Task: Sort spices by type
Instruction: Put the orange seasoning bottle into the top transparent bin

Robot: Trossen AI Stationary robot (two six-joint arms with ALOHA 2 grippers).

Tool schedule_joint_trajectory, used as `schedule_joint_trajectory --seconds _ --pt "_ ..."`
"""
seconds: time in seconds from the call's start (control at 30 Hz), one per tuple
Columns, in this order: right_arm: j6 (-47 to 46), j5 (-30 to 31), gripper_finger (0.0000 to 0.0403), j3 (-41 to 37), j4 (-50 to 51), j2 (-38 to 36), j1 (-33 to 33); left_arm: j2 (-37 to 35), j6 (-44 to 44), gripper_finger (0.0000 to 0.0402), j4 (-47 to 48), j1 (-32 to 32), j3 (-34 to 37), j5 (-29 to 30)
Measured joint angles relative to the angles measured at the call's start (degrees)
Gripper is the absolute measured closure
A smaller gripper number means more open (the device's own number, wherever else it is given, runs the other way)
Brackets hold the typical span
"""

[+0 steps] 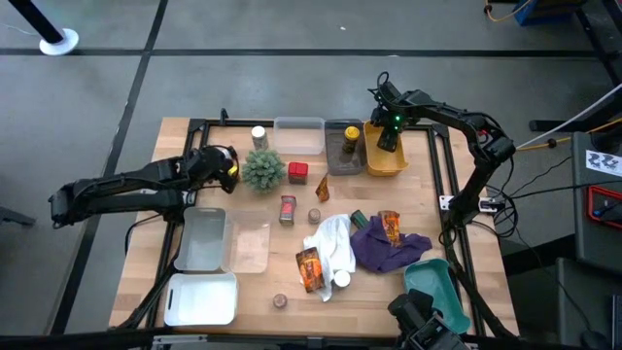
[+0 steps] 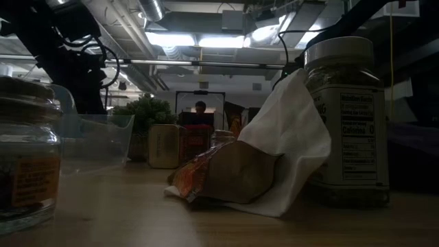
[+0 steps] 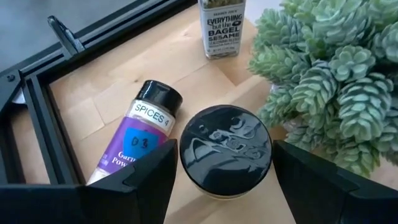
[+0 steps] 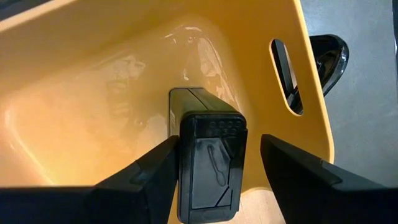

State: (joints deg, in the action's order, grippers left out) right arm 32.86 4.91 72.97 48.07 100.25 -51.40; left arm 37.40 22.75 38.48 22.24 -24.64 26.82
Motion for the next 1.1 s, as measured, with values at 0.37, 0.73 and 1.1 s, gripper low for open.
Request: schedule_joint_trajectory --seconds 0.37,0.73,1.1 --pt "0.0 0.0 0.0178 0.0 -0.02 0.0 0.0 4.29 -0.18 0.0201 -1.09 -0.01 -0.11 -2.24" --pt "0.0 0.0 0.0178 0.0 0.0 0.0 0.0 4.6 -1.6 0.0232 -1.96 0.0 -0.49 -2.35" --pt "0.0 0.02 0.0178 0.0 0.02 0.0 0.0 4.6 -2.69 0.0234 -1.84 0.0 -3.23 -2.4"
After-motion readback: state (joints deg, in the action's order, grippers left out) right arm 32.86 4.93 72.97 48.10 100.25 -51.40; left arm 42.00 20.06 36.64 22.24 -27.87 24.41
